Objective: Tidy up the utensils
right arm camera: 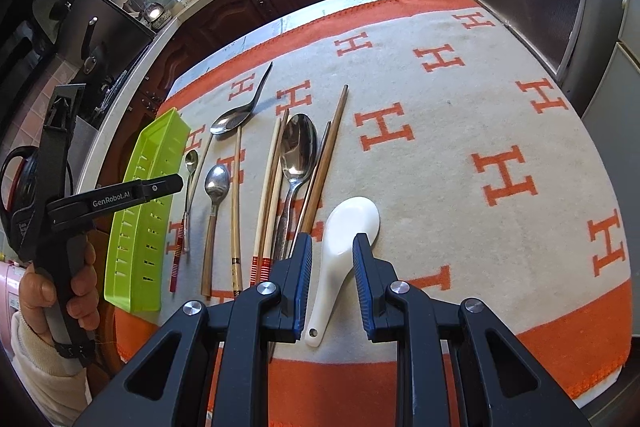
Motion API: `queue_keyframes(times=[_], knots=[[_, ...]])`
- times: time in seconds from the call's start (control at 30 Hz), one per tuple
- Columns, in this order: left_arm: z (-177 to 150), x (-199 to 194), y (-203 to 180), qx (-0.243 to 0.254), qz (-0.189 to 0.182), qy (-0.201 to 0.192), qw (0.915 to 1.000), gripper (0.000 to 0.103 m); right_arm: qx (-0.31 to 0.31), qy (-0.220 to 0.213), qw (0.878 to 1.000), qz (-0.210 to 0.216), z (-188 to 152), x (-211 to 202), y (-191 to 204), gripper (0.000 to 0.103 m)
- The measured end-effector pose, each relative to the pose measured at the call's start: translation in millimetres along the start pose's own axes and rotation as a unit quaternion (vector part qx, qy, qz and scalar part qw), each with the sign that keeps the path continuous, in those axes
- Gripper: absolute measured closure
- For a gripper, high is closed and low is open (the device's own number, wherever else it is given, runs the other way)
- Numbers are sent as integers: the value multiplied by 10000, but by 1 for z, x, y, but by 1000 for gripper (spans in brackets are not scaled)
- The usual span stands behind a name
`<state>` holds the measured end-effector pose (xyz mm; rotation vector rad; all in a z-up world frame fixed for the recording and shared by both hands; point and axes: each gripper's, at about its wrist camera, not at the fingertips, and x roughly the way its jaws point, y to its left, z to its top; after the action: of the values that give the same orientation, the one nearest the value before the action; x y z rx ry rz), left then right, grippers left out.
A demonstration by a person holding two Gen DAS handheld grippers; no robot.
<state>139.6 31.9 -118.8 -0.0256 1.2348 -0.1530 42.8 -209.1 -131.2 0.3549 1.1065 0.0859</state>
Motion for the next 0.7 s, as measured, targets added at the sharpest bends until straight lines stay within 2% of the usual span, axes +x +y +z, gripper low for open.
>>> queue_keyframes(times=[0.07, 0.13, 0.2, 0.33, 0.53, 0.7], knots=[[0, -1, 2, -13, 31, -20, 10000, 76, -19, 17, 10000, 36, 0, 2, 1, 82], [1, -1, 4, -49, 74, -55, 9999, 60, -36, 35, 9999, 88, 0, 5, 3, 82], [2, -2, 6, -102, 104, -113, 9998, 55, -46, 83, 9998, 157, 0, 10, 4, 82], [7, -1, 12, -249, 82, -115, 9996, 55, -28, 219, 9993, 306, 0, 20, 7, 82], [13, 16, 24, -550, -107, 159, 9983, 55, -22, 274, 9986, 442, 2, 28, 8, 82], [16, 25, 28, -544, -25, 183, 9983, 56, 52, 343, 9982, 484, 4, 35, 5, 82]])
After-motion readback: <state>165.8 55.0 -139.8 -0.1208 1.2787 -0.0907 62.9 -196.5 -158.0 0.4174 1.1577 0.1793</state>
